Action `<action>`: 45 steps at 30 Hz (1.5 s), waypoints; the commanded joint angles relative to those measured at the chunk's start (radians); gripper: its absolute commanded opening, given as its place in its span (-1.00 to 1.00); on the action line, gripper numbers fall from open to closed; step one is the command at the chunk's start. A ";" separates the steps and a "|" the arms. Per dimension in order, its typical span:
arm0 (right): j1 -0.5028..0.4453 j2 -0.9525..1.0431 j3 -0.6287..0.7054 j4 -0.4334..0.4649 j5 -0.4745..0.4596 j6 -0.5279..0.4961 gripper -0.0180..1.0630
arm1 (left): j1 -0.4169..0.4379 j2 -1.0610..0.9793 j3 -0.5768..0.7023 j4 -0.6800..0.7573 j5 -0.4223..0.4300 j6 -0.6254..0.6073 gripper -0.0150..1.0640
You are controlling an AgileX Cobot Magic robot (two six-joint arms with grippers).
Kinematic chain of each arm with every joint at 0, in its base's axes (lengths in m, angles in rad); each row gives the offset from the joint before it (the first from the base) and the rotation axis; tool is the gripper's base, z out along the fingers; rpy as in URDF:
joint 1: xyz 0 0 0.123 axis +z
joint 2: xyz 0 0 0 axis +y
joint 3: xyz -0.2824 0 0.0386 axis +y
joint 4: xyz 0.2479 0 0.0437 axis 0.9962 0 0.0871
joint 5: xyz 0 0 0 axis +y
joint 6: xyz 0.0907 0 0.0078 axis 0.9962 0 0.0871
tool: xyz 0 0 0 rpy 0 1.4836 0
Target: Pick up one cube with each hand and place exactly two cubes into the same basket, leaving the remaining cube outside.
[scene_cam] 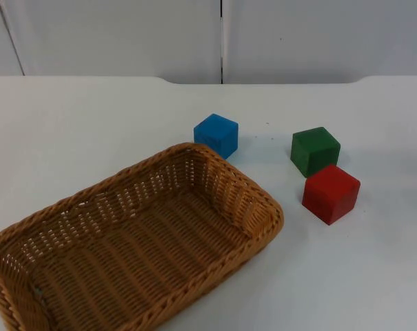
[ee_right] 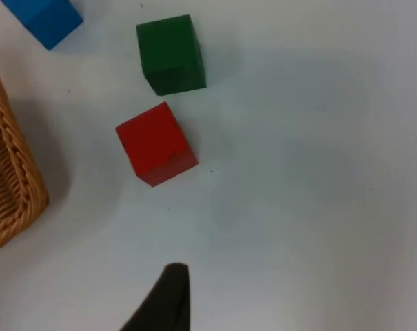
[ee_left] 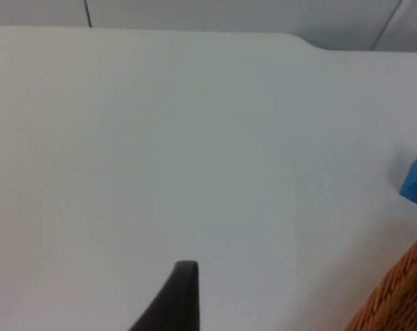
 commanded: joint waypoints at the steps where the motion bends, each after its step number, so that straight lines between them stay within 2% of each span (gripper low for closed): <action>1: 0.036 0.031 -0.031 0.000 0.013 -0.012 0.98 | -0.002 0.041 -0.027 -0.030 -0.003 0.017 0.97; 6: 0.131 0.123 -0.074 -0.039 0.006 -0.008 0.98 | -0.003 0.111 -0.069 -0.086 -0.003 0.075 0.97; 9: 0.193 0.202 -0.098 -0.089 -0.002 0.033 0.98 | -0.003 0.171 -0.109 -0.095 -0.003 0.082 0.97; 16: 0.279 0.336 -0.150 -0.136 -0.019 0.078 0.98 | -0.003 0.265 -0.175 -0.108 0.002 0.099 0.97; 19: 0.317 0.399 -0.170 -0.182 -0.045 0.121 0.98 | -0.003 0.313 -0.206 -0.109 0.004 0.101 0.97; 22: 0.332 0.434 -0.172 -0.186 -0.072 0.126 0.98 | -0.012 0.342 -0.224 -0.105 0.004 0.105 0.97; 27: 0.336 0.496 -0.172 -0.186 -0.132 0.128 0.98 | -0.063 0.405 -0.271 -0.103 0.004 0.151 0.97; 35: 0.336 0.598 -0.172 -0.215 -0.238 0.153 0.98 | -0.211 0.566 -0.382 -0.097 0.006 0.226 0.97; 41: 0.344 0.640 -0.172 -0.215 -0.297 0.158 0.98 | -0.280 0.665 -0.449 -0.049 0.006 0.235 0.97; 45: 0.357 0.663 -0.172 -0.236 -0.327 0.158 0.98 | -0.313 0.780 -0.545 -0.050 0.057 0.256 0.97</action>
